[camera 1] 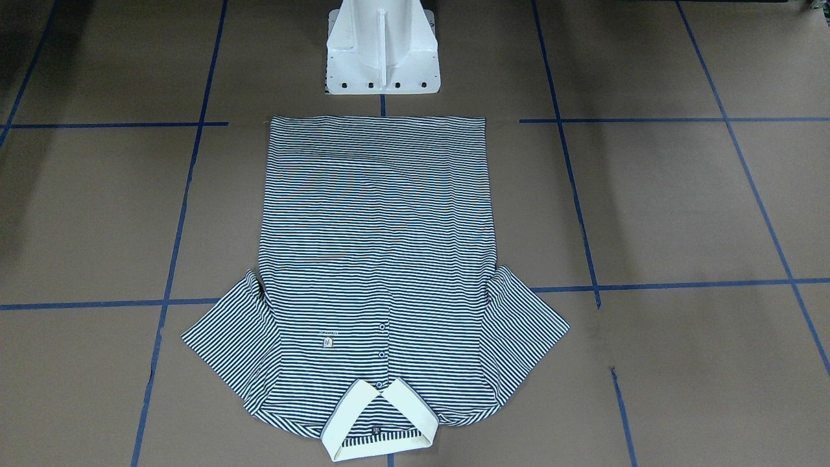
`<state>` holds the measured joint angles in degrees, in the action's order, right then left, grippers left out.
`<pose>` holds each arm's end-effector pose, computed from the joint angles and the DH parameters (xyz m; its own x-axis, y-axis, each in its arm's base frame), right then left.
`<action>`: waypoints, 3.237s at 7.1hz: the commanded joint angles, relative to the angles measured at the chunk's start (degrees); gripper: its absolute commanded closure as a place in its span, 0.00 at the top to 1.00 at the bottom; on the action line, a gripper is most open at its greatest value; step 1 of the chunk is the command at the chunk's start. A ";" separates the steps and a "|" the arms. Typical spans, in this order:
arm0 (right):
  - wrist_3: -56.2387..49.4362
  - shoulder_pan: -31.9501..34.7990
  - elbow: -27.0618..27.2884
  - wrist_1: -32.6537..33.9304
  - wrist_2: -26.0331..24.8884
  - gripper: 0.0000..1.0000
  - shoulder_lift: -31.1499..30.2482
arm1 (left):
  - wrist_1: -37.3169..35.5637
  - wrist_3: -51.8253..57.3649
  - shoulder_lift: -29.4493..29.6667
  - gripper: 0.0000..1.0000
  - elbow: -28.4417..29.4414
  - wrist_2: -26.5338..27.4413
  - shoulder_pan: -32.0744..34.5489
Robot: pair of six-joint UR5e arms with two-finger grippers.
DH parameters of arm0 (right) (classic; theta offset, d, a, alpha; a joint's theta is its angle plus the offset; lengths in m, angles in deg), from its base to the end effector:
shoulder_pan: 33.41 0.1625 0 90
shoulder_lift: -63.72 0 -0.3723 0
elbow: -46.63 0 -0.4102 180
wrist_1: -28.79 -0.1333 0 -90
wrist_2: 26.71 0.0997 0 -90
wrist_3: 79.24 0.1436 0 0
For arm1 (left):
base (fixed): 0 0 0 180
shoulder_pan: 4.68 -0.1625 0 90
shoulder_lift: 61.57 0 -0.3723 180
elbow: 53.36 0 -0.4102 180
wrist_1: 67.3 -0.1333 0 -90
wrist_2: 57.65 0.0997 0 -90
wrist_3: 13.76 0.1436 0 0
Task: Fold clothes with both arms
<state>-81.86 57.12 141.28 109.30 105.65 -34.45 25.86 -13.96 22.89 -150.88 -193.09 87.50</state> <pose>0.0409 -0.4664 0.6514 0.7392 -0.1086 0.6647 0.0246 0.9906 0.1345 -0.0493 -0.4808 0.6103 0.7034 0.0336 -0.7100 0.0403 0.9954 0.0871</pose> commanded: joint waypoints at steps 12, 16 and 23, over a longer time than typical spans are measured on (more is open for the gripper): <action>0.86 -2.20 -0.87 -2.45 2.71 1.00 13.97 | 39.28 -2.17 12.92 1.00 10.07 0.79 -1.83; 30.11 -14.46 -5.69 -21.36 0.63 1.00 18.63 | 46.76 -13.61 14.84 1.00 11.22 -2.99 -12.61; 62.56 -40.58 -14.76 -26.81 -29.23 0.62 33.48 | 50.98 -33.02 17.93 0.80 11.04 6.33 -23.45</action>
<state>-19.76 19.50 127.29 82.53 80.17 -1.47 76.69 -46.65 40.67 -139.84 -186.90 64.42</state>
